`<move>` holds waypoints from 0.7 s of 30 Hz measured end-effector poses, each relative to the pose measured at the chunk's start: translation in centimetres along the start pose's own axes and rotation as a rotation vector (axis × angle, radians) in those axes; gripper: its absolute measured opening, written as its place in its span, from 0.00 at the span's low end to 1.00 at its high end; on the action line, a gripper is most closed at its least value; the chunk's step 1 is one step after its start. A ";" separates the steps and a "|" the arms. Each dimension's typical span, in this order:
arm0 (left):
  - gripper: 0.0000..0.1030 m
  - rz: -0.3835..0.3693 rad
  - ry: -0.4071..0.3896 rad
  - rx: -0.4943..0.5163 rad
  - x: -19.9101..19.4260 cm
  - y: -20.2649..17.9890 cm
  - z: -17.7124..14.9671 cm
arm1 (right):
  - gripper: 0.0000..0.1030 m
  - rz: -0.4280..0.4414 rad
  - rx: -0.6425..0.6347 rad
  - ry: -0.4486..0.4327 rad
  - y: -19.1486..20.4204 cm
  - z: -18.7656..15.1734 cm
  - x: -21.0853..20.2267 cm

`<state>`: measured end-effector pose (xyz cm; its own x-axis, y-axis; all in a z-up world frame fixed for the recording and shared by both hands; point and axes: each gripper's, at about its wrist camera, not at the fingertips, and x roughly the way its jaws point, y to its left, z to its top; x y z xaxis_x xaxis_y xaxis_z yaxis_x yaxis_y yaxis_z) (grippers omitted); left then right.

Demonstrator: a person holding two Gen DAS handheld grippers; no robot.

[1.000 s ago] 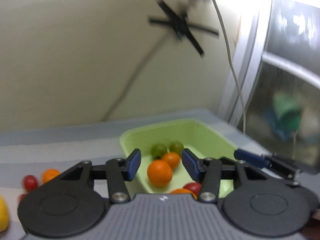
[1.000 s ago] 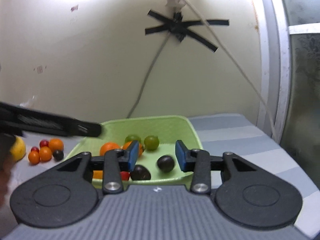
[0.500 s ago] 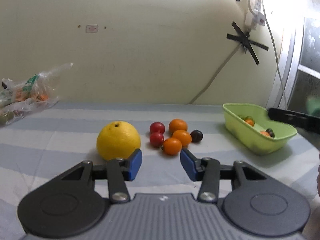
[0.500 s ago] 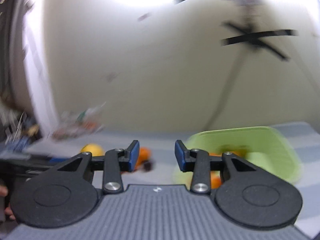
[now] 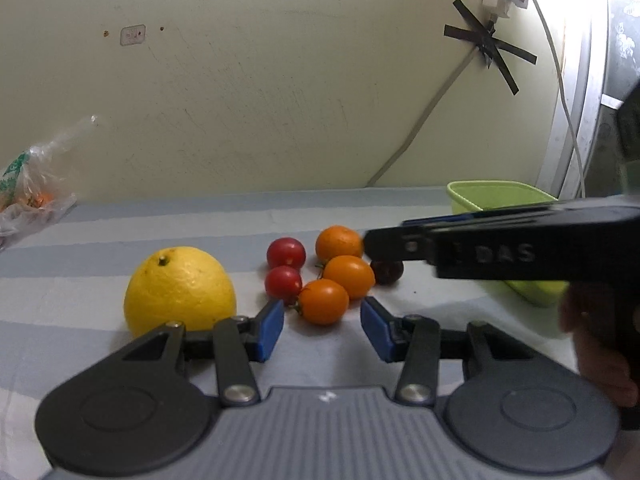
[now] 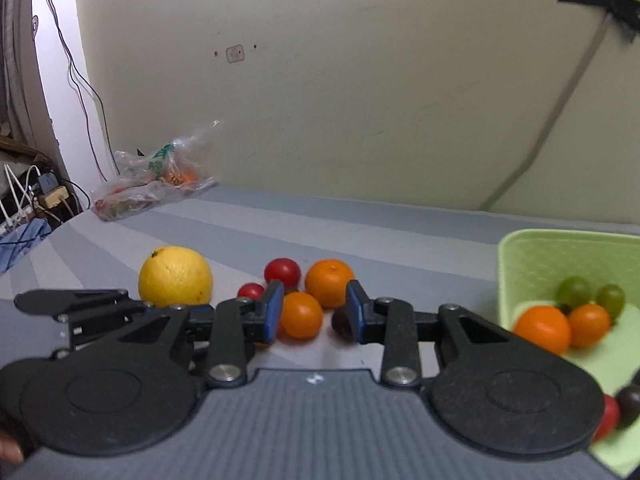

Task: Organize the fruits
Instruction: 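Move both open tools back to the fruit pile, then grasp a small orange tomato with the left tool while the right tool grasps a tangerine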

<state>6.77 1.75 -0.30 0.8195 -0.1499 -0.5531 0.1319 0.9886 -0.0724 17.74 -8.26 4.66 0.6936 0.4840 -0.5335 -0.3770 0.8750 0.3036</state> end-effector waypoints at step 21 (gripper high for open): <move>0.35 -0.121 0.054 -0.030 -1.5 -0.5 -1.7 | 0.26 0.103 0.102 0.097 -0.8 -1.4 -2.0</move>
<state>4.55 1.46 -0.82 0.7672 -0.2682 -0.5826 0.2108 0.9633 -0.1659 15.79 -9.92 4.40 0.5904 0.5736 -0.5678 -0.3751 0.8179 0.4363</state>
